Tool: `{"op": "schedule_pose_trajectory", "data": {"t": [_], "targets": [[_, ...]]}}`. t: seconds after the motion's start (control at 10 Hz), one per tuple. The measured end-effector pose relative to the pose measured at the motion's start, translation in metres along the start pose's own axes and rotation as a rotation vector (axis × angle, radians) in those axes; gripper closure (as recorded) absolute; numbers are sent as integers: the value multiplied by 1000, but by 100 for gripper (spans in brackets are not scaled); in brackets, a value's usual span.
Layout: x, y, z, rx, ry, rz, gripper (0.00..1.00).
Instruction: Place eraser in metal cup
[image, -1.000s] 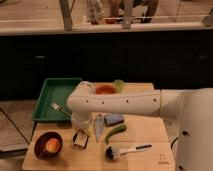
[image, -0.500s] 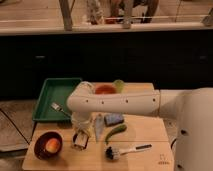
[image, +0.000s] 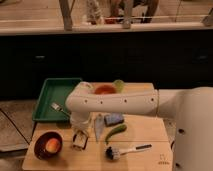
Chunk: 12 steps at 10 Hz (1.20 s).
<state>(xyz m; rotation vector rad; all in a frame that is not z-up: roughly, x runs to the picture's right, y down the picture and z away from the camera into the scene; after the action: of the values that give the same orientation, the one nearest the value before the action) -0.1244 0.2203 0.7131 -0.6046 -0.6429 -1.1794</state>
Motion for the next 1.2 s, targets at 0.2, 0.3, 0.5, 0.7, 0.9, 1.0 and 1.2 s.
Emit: {"op": "schedule_pose_trajectory", "data": {"t": [0.2,0.3,0.5,0.7,0.9,1.0,1.2], "targets": [[-2,-2,0,-4,-6,-6,75],[-2,-2,1,-5,-8,-9,65],[-3,-3,1,-5,-12,-14,45],[-1,-3,2,-4,-15,-17,26],[-1,-5,2,-8,-19,-23,20],[-1,-5,2,-10,-19,-24,20],[-2,-5,2,-19,-21,-28,20]]}}
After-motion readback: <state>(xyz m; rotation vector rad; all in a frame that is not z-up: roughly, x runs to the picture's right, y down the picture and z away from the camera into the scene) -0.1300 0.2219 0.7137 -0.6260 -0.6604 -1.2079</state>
